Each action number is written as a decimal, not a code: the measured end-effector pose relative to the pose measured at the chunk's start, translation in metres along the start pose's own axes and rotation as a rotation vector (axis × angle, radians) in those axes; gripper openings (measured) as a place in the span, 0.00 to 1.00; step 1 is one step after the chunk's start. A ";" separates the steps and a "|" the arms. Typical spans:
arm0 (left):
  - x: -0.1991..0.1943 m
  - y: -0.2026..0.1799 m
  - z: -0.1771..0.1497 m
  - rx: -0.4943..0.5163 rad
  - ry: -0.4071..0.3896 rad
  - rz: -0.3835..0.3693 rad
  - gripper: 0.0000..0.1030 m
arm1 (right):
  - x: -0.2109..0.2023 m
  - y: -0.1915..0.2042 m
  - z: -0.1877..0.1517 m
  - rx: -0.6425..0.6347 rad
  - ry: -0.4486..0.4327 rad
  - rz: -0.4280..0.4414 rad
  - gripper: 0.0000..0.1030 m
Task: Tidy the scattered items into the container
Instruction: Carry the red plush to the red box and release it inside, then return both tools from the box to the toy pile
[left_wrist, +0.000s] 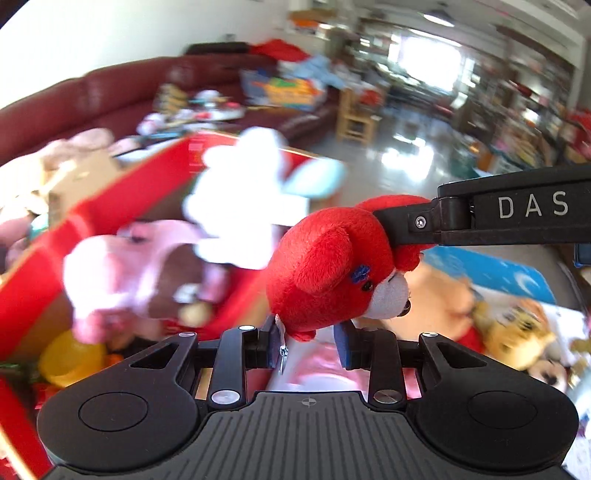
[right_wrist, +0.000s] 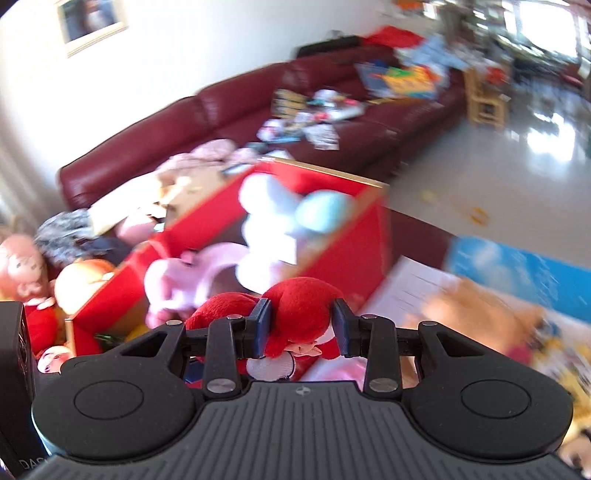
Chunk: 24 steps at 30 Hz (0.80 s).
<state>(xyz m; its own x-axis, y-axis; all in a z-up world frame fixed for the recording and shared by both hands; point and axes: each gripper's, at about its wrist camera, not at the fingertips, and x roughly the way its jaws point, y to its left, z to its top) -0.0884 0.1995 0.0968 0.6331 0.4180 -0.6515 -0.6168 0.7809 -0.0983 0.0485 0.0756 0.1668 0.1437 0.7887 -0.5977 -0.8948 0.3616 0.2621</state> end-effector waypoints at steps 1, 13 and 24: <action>-0.002 0.011 0.001 -0.019 -0.001 0.022 0.30 | 0.007 0.010 0.003 -0.016 0.004 0.018 0.39; -0.022 0.087 0.013 -0.152 -0.024 0.126 0.48 | 0.063 0.085 0.033 -0.084 0.026 0.155 0.50; -0.015 0.093 0.008 -0.220 -0.003 0.130 0.92 | 0.063 0.047 0.016 0.056 0.072 0.117 0.94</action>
<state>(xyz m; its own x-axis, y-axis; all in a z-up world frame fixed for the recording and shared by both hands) -0.1520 0.2697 0.1037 0.5431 0.5101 -0.6670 -0.7798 0.6009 -0.1755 0.0221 0.1504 0.1536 0.0071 0.7905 -0.6124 -0.8782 0.2978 0.3742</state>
